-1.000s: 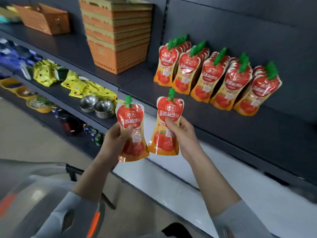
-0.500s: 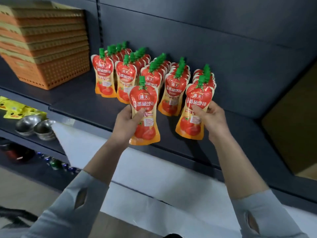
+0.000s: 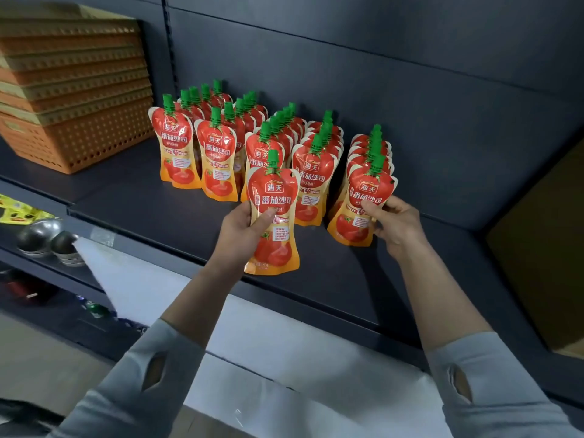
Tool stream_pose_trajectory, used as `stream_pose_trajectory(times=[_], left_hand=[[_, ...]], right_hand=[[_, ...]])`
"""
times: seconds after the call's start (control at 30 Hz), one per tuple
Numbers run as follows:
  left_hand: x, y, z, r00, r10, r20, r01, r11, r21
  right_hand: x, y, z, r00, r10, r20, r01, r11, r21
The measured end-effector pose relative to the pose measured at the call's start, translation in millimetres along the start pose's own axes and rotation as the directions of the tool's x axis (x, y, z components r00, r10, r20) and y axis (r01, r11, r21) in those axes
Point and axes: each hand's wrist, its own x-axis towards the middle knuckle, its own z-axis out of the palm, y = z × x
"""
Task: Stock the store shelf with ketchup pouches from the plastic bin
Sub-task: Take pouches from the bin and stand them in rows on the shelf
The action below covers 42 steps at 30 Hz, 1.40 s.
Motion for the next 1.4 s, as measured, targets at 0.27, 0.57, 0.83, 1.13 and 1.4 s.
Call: stream_pose_trajectory(times=[0.27,0.57,0.83,1.13,1.4], left_hand=[[4,-5,9,1.0,-0.016,0.023,0.016,1.0,-0.004],[-3,-7,27,0.995,0.001,0.096,-0.001,1.0,0.0],[-17,-5,72,0.958,-0.01,0.286,0.014,1.0,-0.012],[-28,-24,137,0.928,0.091,0.363,-0.113,0.993,0.04],[-11,-59,197,0.901,0.134,0.413,-0.286,0.899,0.333]], right_hand=[[21,7,7,0.997,-0.072,0.005,0.073,0.996,-0.06],[11,6,0,0.976,-0.206,-0.076,0.183,0.955,-0.233],[-39,-27,-18,0.916,-0.334,0.221,0.389,0.874,-0.291],[-29,-34,-86,0.966,-0.182,0.182,0.215,0.959,-0.183],[29,-23,-133,0.952,-0.304,-0.046,0.276,0.911,-0.307]])
